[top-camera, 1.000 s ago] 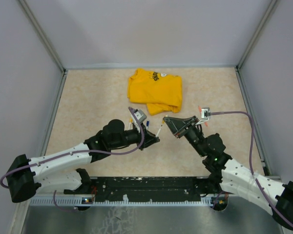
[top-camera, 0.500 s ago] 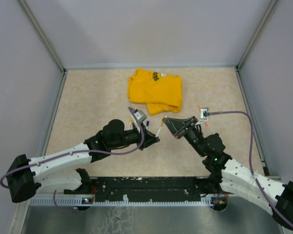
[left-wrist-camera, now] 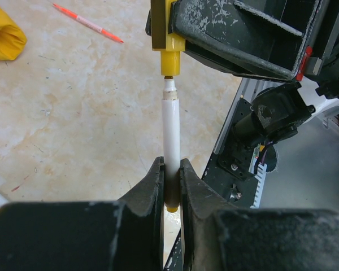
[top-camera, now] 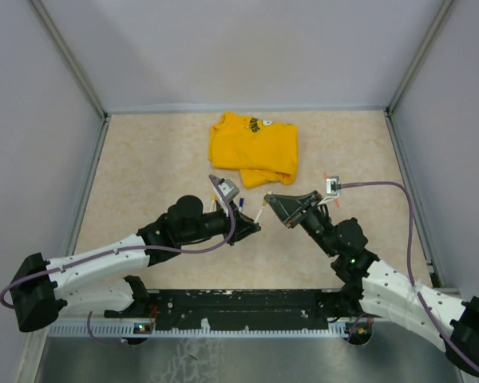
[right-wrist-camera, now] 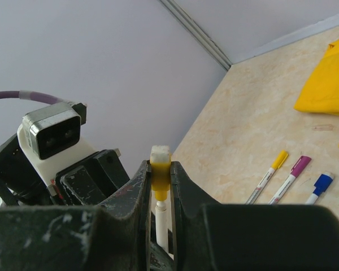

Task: Insert the pens into the pen caps
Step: Insert the pen cap onto the pen.

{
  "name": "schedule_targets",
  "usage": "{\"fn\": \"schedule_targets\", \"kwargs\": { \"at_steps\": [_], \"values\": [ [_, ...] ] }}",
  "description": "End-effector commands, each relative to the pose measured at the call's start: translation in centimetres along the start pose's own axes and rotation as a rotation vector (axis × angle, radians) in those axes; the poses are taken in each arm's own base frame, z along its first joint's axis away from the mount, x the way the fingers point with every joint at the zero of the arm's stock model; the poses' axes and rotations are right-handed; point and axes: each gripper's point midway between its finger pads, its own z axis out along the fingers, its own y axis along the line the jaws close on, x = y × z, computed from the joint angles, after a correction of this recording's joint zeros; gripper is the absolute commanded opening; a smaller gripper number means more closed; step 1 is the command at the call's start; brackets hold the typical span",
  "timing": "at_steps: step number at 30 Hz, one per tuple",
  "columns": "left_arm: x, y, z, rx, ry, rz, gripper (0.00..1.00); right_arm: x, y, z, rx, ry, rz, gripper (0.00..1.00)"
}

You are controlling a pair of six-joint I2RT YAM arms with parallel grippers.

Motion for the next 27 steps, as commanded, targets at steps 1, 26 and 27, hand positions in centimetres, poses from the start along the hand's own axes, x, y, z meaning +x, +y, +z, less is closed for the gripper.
{"fn": "schedule_targets", "kwargs": {
  "at_steps": [1,26,27],
  "values": [
    [-1.9,-1.0,-0.1,0.028,-0.062,0.026,0.00,-0.4,0.4,-0.1,-0.021,-0.018,0.002,0.00],
    [-3.2,-0.9,0.2,0.011,-0.099,0.031,0.00,2.4,0.4,-1.2,-0.058,0.092,0.103,0.00],
    [-3.3,-0.9,0.2,0.007,-0.104,0.031,0.00,2.5,0.4,-1.2,-0.056,0.094,0.103,0.00]
  ]
}}
